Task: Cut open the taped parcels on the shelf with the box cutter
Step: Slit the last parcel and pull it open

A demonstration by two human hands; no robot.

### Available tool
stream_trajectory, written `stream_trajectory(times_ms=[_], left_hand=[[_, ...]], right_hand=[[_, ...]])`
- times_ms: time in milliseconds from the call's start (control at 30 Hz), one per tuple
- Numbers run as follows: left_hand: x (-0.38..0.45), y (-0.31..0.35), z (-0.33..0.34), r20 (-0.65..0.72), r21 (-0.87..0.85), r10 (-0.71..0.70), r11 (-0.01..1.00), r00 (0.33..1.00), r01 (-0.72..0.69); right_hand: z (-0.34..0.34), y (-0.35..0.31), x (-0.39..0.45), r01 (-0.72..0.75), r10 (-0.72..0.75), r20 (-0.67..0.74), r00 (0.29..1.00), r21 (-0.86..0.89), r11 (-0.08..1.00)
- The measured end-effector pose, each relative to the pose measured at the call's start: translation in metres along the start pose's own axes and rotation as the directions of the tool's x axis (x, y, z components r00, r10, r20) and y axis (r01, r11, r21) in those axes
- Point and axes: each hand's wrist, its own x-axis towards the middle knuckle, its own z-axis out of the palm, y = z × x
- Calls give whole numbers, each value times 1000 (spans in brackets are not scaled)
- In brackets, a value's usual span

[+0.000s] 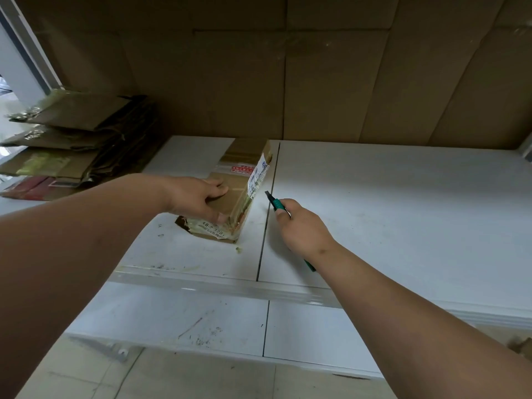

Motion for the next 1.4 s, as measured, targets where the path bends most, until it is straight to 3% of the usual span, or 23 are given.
stream_trajectory(times_ms=[100,233,367,667,1133,1400], left_hand=[[0,2,1,-16,-16,-1,1000,1000,1],[11,19,10,-204,-169,-17,985,979,-18],[25,36,12,-263,-99,-16,995,965,-10],[35,50,14,-286,26,-44,998,957,53],[43,40,13,-245,-35,-49,999,968,41],[44,44,10,-244,0,-46,999,969,47]], right_hand=[[-3,2,-5,2,-2,6,1000,14,1000],[-7,4,-13,10,-10,0,1000,39,999],[-16,12,-18,34,-34,-18,999,-13,999],[-19,21,-22,40,-40,7,999,-115,993],[-8,14,-16,81,-90,-57,994,-136,987],[-5,12,-14,31,-36,-31,999,-134,990]])
